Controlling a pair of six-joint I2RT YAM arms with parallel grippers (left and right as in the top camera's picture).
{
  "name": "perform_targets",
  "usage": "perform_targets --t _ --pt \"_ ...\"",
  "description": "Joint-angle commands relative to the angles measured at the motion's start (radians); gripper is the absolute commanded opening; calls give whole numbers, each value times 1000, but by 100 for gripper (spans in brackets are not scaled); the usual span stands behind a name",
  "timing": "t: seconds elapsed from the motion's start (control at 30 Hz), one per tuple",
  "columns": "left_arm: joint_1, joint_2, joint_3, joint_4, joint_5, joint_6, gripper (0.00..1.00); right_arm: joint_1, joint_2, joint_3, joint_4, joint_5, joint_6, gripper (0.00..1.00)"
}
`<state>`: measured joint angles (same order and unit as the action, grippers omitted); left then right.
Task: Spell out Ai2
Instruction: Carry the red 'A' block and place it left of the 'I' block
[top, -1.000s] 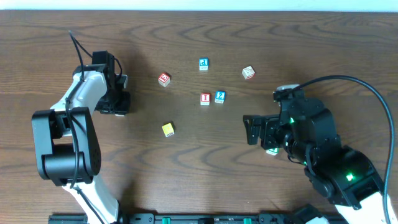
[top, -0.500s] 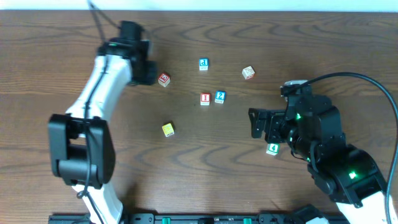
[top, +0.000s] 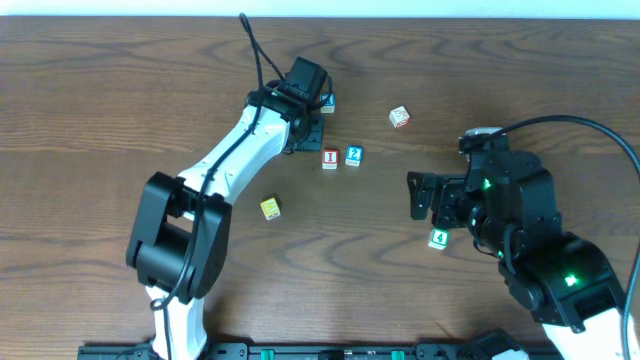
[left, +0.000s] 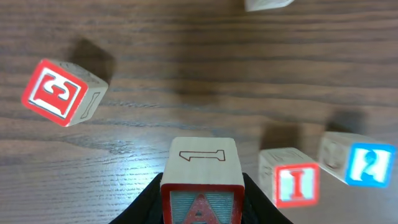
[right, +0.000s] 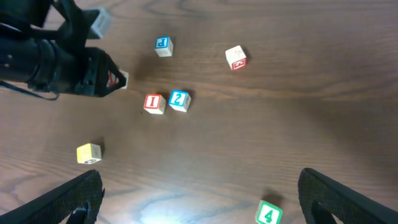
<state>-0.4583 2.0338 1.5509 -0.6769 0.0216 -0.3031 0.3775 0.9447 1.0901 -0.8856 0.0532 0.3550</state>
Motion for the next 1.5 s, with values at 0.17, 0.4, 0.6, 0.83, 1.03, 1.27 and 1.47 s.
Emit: perform_targets --t 0.17,0.4,0.6,0.83,1.03,1.27,1.47 --pt "2 84 7 22 34 -58 9 -57 -14 44 0 10 -39 99" --pt "0 100 7 8 77 -71 12 -84 -13 46 -1 10 -39 99" --pt "0 100 7 -20 101 -70 18 -84 -11 46 -1 10 -38 99" --pt "-2 100 7 -58 117 -63 20 -84 -9 46 -8 10 -38 99" --pt "-8 100 7 -58 116 -56 20 -84 -9 46 -8 -2 -38 99" --pt "-59 100 7 -52 18 -33 22 -84 -9 46 -13 -2 -38 99" --pt "-59 100 7 -58 -11 -34 22 -84 -9 46 -23 -28 -37 99"
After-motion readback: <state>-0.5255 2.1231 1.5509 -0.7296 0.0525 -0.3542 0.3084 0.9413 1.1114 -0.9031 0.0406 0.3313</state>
